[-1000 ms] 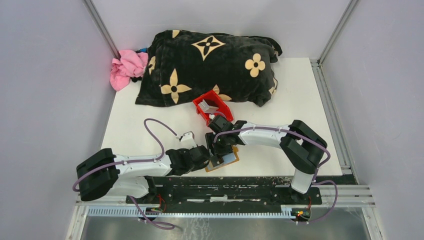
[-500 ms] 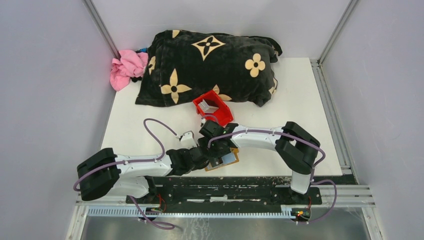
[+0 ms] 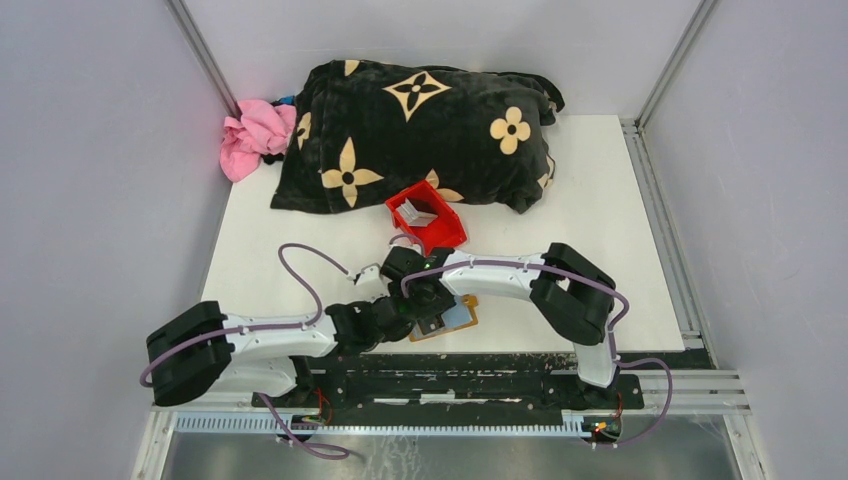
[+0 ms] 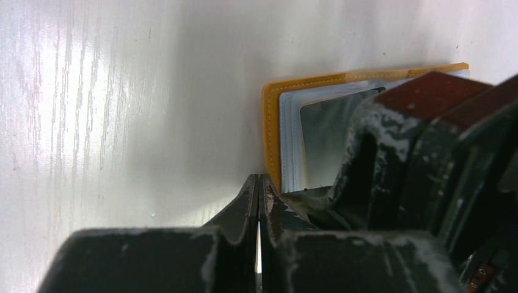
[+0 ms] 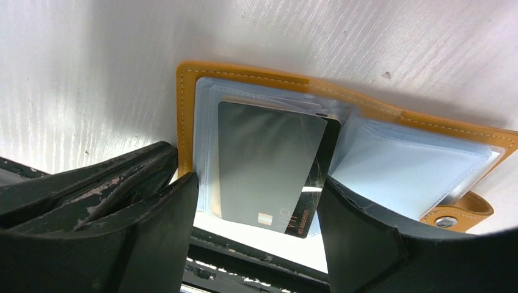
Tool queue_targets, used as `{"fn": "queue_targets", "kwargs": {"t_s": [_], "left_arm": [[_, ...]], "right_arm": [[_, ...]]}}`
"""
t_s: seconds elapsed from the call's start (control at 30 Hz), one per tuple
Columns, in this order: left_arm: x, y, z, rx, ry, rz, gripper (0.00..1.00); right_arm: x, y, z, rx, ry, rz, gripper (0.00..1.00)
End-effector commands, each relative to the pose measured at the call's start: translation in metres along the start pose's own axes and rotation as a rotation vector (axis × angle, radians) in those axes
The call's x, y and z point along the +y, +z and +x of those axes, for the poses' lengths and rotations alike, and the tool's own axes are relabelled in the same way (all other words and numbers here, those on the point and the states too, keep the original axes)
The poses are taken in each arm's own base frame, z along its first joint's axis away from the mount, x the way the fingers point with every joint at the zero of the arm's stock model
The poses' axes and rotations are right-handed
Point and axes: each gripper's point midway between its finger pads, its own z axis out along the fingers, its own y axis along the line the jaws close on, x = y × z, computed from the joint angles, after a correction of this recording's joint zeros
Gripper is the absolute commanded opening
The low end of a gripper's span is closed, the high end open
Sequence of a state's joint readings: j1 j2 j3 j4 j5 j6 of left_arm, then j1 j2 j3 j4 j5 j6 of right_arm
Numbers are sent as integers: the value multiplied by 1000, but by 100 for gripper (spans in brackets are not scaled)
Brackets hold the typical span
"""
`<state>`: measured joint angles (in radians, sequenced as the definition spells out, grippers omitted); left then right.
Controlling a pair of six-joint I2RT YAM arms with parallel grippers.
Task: Put the credit cards into the card holder
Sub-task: Insert the credit card into the card holder.
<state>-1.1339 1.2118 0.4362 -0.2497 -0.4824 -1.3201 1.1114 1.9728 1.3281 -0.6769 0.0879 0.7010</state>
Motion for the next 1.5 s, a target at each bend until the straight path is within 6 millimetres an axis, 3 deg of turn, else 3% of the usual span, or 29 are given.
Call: {"fn": "queue_targets", "kwargs": {"t_s": [0.0,0.33,0.57,0.77,0.97,1.33,1.47], "left_arm": [[-54,-3,2,26,-153,201,3],[-55,-4,-3,5,-141,201,3],[-47,-11,-11,-24,-98,176,3],[-26,-19,-20,-74,-95,184,3],[-23,-27,-27,-108,-85,240,3],[-30,-27,-23,-75,-2,232,3],[-27,-26,-19,-61,-7,228,3]], "right_arm": [[8,83,37,77,-3,12,73],[0,82,27,25,19,84,65],[15,71,9,-4,29,69,71],[20,50,-12,-41,20,91,79],[22,32,-25,-99,51,90,79],[34,5,-41,-142,91,59,76],[35,0,-46,-140,89,69,68]]}}
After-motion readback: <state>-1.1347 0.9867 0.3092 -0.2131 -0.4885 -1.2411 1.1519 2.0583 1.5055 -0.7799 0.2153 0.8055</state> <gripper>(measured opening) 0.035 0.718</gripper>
